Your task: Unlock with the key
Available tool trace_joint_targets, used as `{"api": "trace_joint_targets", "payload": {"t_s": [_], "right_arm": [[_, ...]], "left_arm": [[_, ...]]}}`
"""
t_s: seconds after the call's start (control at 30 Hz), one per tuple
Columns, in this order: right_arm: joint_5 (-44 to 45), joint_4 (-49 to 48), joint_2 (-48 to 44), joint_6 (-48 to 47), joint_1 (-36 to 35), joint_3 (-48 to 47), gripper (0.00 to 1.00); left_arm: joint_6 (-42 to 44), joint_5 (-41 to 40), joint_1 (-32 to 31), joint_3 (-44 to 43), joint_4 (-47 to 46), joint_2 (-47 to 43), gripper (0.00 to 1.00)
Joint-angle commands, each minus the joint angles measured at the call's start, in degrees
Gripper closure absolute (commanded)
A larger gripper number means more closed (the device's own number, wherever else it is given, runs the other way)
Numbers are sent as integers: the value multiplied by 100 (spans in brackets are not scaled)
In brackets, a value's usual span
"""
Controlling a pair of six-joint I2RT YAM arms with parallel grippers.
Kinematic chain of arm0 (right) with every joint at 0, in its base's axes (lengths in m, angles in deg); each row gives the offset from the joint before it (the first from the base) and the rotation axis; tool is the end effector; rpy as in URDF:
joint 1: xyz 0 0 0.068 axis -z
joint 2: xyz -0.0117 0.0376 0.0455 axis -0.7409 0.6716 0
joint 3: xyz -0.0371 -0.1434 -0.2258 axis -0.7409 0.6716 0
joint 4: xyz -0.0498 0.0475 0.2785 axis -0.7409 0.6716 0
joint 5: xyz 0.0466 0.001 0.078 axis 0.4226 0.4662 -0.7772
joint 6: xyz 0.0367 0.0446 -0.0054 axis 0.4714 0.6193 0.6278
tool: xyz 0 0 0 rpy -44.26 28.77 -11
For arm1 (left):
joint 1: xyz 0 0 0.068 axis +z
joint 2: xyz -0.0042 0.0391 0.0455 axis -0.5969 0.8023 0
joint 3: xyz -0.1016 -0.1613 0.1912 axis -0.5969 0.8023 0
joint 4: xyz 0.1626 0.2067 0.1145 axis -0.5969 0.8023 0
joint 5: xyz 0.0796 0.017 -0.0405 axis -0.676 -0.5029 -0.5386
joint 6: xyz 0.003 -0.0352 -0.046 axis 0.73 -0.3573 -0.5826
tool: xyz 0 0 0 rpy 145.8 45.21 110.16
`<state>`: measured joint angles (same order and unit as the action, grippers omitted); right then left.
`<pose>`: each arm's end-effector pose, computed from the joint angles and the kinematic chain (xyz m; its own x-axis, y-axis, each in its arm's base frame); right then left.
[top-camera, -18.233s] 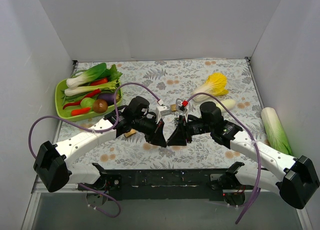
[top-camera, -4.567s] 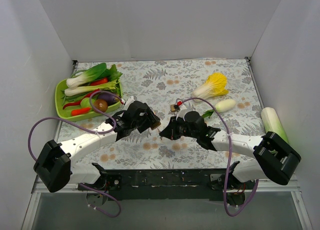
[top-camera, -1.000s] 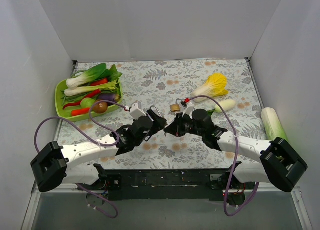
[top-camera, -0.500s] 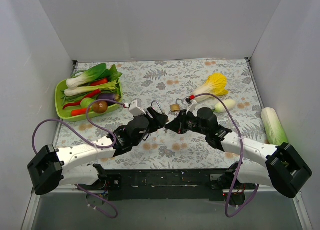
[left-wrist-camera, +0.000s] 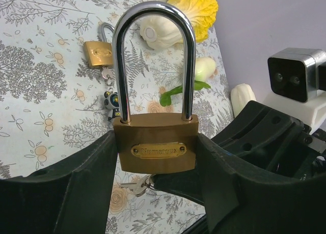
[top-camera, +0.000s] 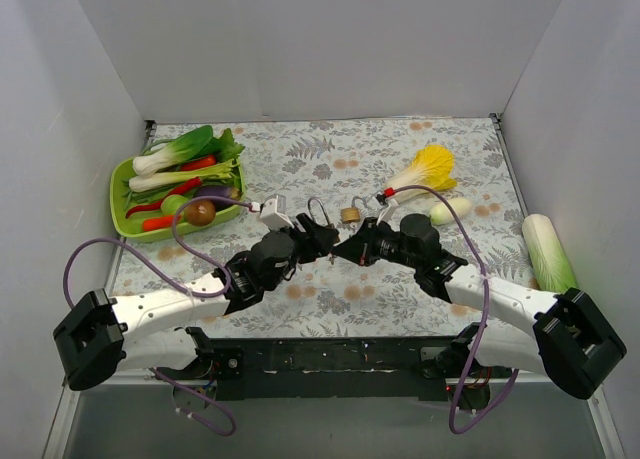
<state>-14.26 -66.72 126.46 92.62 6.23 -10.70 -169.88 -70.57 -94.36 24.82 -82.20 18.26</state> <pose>0.1995 0.1942 0.2107 -0.6900 0.2689 -0.6720 -0.5288 0.4465 0.7218 0.1645 -0.2283 0.2260 -0.5547 -0.8269 -0.0923 -0.1892 0.2334 -0.9538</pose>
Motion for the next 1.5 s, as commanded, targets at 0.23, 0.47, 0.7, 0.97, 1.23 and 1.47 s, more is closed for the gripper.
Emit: {"api": "trace_joint_targets", "payload": {"t_s": [0.23,0.47,0.7,0.97,1.23,1.47], "right_arm": [[244,-2070,-429,382,265,-95,99],[34,-2404,-553,541,300,-69,99],[-11,-2449,-623,559,309,-77,99],[51,-2247,-632,418,317,-86,99],[516,-1096,-991,-434,317,-157,99],[491,-726,-1282,-655,309,80,81]], "left_arm": [[468,1895,-381,220,-954,-487,100],[565,2036,-407,264,-1210,-523,100],[644,2054,-460,203,-1298,-531,100],[609,1817,-469,141,-1070,-523,100],[-917,359,-460,-464,906,-426,100],[-1535,-55,-469,-1168,2217,-110,100]]}}
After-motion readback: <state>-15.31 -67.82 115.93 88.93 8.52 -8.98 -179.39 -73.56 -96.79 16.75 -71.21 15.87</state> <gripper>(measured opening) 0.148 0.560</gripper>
